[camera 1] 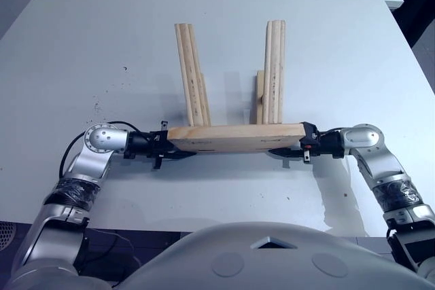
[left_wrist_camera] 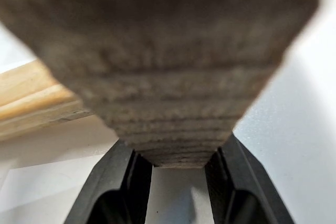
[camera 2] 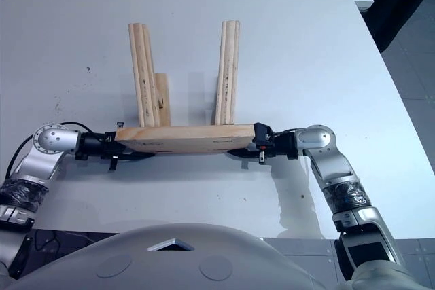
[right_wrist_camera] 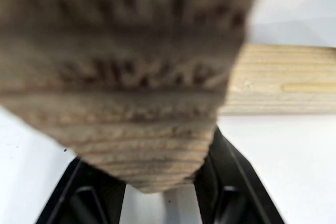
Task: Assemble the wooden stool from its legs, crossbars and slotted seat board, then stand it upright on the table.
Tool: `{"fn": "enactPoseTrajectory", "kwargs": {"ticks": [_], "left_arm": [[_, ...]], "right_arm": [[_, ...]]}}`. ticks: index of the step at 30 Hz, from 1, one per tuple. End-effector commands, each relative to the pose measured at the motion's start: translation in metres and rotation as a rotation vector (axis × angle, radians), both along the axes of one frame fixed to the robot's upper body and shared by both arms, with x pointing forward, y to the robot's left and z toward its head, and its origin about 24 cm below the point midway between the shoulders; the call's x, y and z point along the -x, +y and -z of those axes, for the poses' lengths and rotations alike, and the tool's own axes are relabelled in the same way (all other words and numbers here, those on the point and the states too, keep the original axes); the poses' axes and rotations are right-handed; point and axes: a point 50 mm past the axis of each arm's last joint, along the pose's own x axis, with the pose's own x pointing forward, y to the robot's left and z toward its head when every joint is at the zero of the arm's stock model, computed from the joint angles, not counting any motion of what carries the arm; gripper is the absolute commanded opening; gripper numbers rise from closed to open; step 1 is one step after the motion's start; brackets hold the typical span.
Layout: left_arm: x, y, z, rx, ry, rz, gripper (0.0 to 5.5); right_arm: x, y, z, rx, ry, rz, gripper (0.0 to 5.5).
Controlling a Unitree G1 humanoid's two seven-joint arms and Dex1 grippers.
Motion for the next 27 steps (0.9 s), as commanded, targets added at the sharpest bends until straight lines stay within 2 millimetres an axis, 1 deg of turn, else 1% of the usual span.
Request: {"fn": "enactPoseTrajectory", "kwargs": {"ticks": [1, 3, 4, 7, 10, 11, 12, 13, 14, 15, 16, 17, 20, 22, 25, 27], "left_arm": [[0.002, -0.009, -0.015, 0.096, -0.023, -0.033, 1.27], [0.011, -0.012, -0.028, 0.128, 0.007, -0.020, 1.27], [0.015, -0.014, -0.039, 0.154, 0.033, -0.020, 1.27], [0.028, -0.020, -0.087, 0.261, 0.164, 0.001, 1.27], [0.039, -0.017, -0.143, 0.346, 0.352, 0.039, 1.28], [0.042, -0.016, -0.162, 0.367, 0.410, 0.056, 1.28], [0.044, -0.016, -0.180, 0.391, 0.468, 0.065, 1.28], [0.046, -0.015, -0.196, 0.413, 0.540, 0.070, 1.28], [0.048, -0.015, -0.212, 0.420, 0.621, 0.077, 1.28], [0.049, -0.013, -0.226, 0.422, 0.704, 0.076, 1.27], [0.050, -0.012, -0.237, 0.421, 0.775, 0.068, 1.27], [0.050, -0.011, -0.245, 0.415, 0.827, 0.057, 1.27], [0.053, -0.001, -0.271, 0.357, 0.963, 0.008, 1.27], [0.057, 0.003, -0.286, 0.327, 1.050, -0.026, 1.27], [0.058, 0.002, -0.304, 0.296, 1.163, -0.108, 1.27], [0.045, 0.001, -0.303, 0.271, 1.249, -0.225, 1.27]], "right_arm": [[0.002, -0.002, -0.006, 0.011, -0.013, 0.041, 1.56], [0.012, -0.006, -0.015, 0.020, 0.045, 0.076, 1.56], [0.018, -0.006, -0.024, 0.005, 0.074, 0.094, 1.56], [0.043, -0.004, -0.071, -0.130, 0.270, 0.115, 1.56], [0.062, -0.004, -0.134, -0.346, 0.555, 0.075, 1.56], [0.066, -0.004, -0.158, -0.412, 0.654, 0.040, 1.56], [0.066, -0.009, -0.178, -0.433, 0.745, -0.016, 1.56], [0.064, -0.019, -0.199, -0.399, 0.837, -0.084, 1.56], [0.062, -0.032, -0.225, -0.339, 0.978, -0.141, 1.56], [0.063, -0.041, -0.251, -0.307, 1.097, -0.136, 1.56], [0.066, -0.046, -0.270, -0.298, 1.167, -0.104, 1.56], [0.067, -0.049, -0.282, -0.296, 1.210, -0.062, 1.56], [0.067, -0.050, -0.300, -0.268, 1.275, 0.071, 1.56], [0.060, -0.047, -0.309, -0.243, 1.285, 0.135, 1.56], [0.047, -0.042, -0.311, -0.222, 1.306, 0.192, 1.56], [0.037, -0.040, -0.303, -0.214, 1.357, 0.211, 1.56]]}}
